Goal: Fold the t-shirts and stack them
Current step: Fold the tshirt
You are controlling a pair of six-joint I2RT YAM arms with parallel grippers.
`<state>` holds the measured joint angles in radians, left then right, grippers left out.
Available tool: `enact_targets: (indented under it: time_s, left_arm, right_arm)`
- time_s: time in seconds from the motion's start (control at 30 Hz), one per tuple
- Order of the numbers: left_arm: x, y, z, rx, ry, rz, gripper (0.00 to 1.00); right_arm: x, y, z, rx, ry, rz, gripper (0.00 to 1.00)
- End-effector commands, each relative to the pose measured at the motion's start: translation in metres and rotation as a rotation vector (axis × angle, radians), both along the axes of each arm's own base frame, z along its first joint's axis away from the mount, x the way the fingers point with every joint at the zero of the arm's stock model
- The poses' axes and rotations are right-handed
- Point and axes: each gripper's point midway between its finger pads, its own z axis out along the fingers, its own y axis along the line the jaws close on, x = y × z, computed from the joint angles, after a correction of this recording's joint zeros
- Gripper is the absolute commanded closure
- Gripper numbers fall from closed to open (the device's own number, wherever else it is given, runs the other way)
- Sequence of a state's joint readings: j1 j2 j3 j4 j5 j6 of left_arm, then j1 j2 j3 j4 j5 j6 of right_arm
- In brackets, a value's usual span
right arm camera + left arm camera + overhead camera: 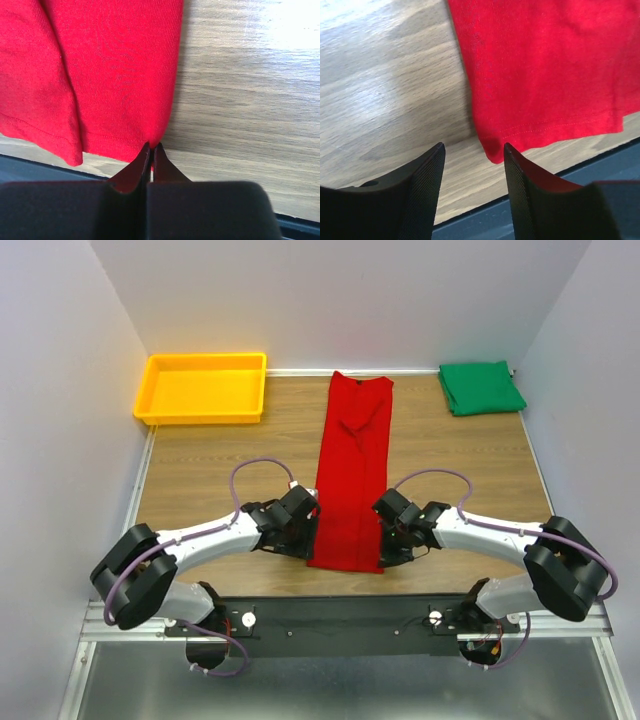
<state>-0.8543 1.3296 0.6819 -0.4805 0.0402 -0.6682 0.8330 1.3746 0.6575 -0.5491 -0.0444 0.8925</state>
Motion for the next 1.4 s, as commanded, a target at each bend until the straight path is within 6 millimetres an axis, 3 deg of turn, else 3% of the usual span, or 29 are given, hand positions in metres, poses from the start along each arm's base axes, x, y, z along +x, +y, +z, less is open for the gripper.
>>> enact_targets:
  time_s: [0.0,0.03,0.4,0.53,0.93,1.37]
  left_arm:
    - [0.004,-0.005,-0.001,0.014,-0.006,0.012,0.44]
    - [0.004,-0.007,-0.001,0.013,-0.006,0.01,0.51]
    - [-0.01,-0.011,-0.021,0.083,0.054,-0.036,0.55]
    - [-0.016,-0.007,-0.027,0.115,0.072,-0.033,0.64]
    - [-0.021,0.01,-0.032,0.207,0.074,-0.009,0.64]
    - [-0.039,0.011,-0.031,0.218,0.098,-0.031,0.95]
  right_arm:
    - [-0.013,-0.014,-0.014,-0.054,0.039,0.01,0.96]
    - [-0.013,-0.014,-0.014,-0.055,0.04,0.012,0.96]
    - [-0.012,-0.015,-0.015,-0.063,0.036,0.014,0.96]
    - [-0.012,-0.014,-0.014,-0.059,0.032,0.019,0.96]
    - [-0.012,-0.014,-0.012,-0.052,0.029,0.024,0.96]
    - [-0.02,-0.011,-0.006,-0.02,0.053,0.077,0.99]
